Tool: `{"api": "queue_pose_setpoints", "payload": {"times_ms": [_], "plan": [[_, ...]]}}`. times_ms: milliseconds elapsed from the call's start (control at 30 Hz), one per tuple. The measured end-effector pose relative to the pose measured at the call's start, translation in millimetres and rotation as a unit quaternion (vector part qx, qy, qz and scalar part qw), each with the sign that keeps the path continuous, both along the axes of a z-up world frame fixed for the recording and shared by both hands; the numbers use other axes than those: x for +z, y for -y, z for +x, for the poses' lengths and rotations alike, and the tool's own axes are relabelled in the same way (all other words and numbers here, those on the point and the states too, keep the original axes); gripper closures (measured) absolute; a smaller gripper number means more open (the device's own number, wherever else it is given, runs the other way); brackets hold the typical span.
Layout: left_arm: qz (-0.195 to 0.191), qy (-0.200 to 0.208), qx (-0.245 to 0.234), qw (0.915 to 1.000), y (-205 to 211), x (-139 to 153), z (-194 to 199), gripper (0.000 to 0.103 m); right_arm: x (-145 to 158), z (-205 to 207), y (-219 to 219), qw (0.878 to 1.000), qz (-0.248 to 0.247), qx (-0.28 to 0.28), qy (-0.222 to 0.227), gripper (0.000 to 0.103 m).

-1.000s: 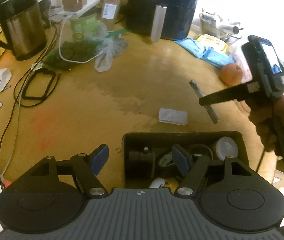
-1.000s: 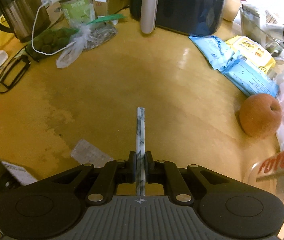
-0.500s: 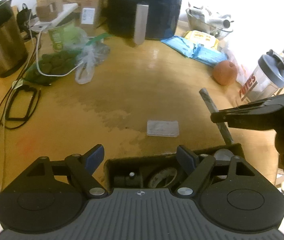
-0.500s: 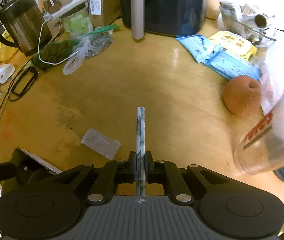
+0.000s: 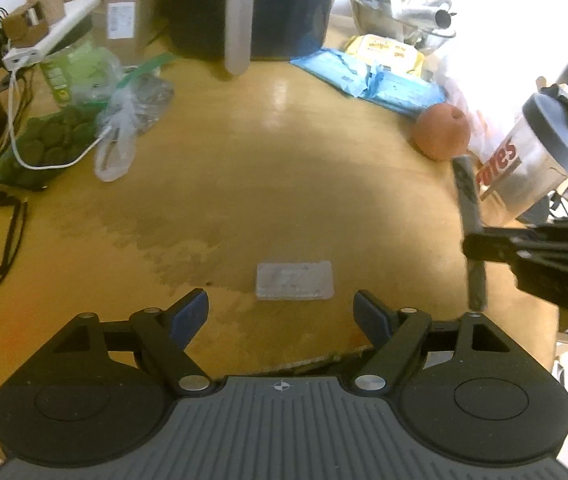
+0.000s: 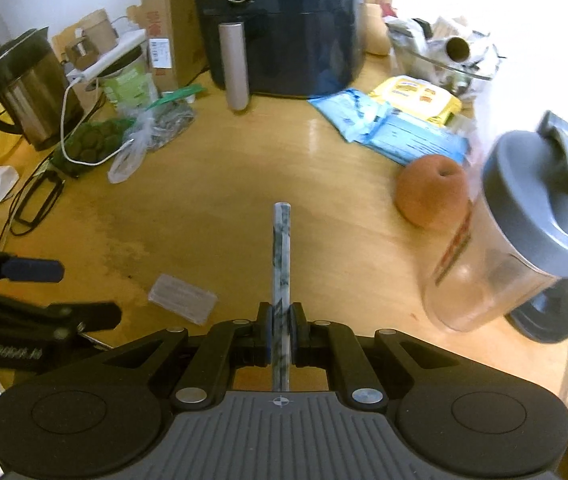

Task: Organize rigid objects
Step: 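Grasp the clear plastic grid tray with the left tool while right holds the stick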

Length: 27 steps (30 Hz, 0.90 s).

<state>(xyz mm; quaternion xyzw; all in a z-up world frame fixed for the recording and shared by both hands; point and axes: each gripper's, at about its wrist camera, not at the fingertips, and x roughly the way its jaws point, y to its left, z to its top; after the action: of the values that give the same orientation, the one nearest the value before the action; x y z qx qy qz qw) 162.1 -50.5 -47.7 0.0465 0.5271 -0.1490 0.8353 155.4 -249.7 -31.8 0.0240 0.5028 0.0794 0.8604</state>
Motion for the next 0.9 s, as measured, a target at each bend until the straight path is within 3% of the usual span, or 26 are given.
{"api": "queue_pose_setpoints", "payload": {"times_ms": [500, 667, 900], "plan": [[0.019, -0.113, 0.016, 0.9933, 24, -65, 54, 0.023, 0, -28, 27, 0.999, 0.010, -0.044, -0.014, 0.092], [0.043, -0.122, 0.025, 0.9913, 30, -78, 63, 0.022, -2, -39, 32, 0.998, 0.017, -0.053, -0.019, 0.092], [0.045, -0.125, 0.020, 0.9910, 33, -81, 67, 0.024, -5, -46, 35, 0.998, 0.026, -0.060, -0.024, 0.092]]}}
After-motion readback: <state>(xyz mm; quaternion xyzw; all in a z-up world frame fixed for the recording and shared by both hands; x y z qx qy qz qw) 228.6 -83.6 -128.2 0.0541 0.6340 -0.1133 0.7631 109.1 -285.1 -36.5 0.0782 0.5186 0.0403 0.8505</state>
